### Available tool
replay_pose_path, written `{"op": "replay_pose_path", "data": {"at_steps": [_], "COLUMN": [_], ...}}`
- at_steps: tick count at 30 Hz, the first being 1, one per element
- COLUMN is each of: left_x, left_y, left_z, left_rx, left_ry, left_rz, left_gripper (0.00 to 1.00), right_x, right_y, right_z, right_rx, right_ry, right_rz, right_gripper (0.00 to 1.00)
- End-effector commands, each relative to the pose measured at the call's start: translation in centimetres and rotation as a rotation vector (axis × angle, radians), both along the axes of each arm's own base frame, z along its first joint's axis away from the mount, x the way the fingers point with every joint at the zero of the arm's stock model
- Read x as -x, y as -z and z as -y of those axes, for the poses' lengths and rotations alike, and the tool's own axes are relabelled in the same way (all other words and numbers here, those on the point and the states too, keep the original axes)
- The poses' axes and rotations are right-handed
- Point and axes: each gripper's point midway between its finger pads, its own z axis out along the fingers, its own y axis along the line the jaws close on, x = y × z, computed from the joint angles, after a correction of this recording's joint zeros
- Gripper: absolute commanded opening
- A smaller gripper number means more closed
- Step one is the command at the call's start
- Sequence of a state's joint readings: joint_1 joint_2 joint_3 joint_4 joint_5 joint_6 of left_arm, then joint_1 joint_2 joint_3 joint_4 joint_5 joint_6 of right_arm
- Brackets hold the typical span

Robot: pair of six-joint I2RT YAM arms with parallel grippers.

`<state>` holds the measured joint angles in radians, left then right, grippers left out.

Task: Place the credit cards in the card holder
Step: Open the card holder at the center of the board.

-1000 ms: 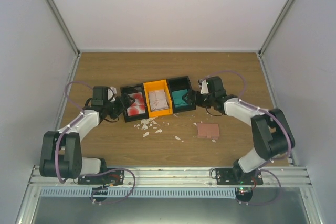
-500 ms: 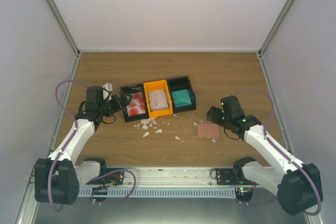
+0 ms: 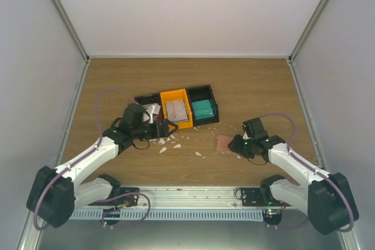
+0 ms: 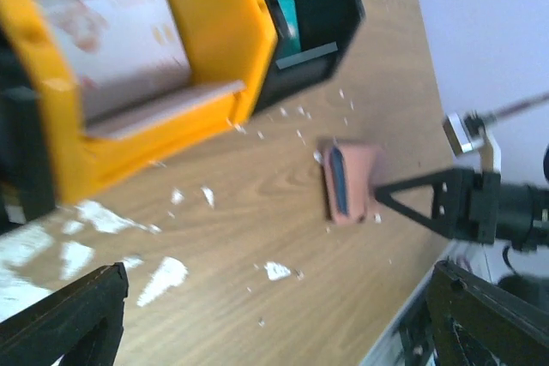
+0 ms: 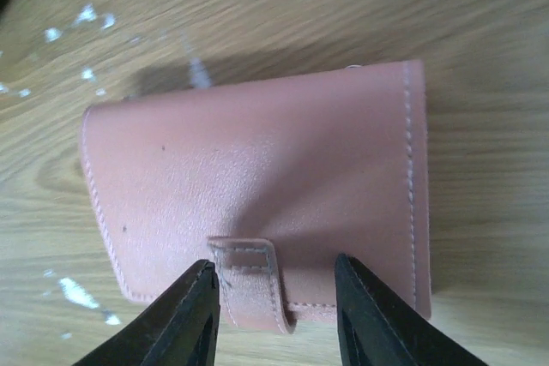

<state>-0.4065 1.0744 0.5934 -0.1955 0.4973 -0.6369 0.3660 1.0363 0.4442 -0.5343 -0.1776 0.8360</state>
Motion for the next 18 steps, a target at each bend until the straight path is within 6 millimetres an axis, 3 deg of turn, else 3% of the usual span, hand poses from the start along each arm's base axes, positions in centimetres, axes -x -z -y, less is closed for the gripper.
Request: {"op": "replay_pose_path", "data": {"at_steps": [1,4,8,10,14,18], "left_x": [1.9,2.9,3.5,3.5,3.1,2.8], "left_y": [1.5,3.0,4.3,4.8,5.7,6.2], "left_z": [4.0,5.9,8.0,8.9,9.9,10.8], "left_rx": [0.048,0.052,0.047,0.037,0.033,0.063], "left_ry": [0.103,0.147,0.188,0.193,0.160,0.146], "left_rz": [-0.026,-0.067,-0.106,-0.118,-0.126,-0.134], "left_gripper": [0.95,0.94,0.92,0.90,0.89,0.90], "right_x": [0.6,0.3,-1.0,-1.9,-4.3,-5.1], "right_y": [-0.3,-0.7,-2.0,-2.7,-3.6,-2.5], "right_z": [-5.1,-6.6,-7.3,-6.4,-2.3,-1.3], "right_rx": [-0.255,-0.316,-0.315,-0.238,0.020,0.124], "right_ry": [-0.160,-0.207,-0.252,-0.245,-0.154,-0.176], "right_rz": [0.000,0.023,0.066,0.103,0.192,0.183], "right_gripper": [0.36,0.35,0.43,0.50,0.66,0.68]}}
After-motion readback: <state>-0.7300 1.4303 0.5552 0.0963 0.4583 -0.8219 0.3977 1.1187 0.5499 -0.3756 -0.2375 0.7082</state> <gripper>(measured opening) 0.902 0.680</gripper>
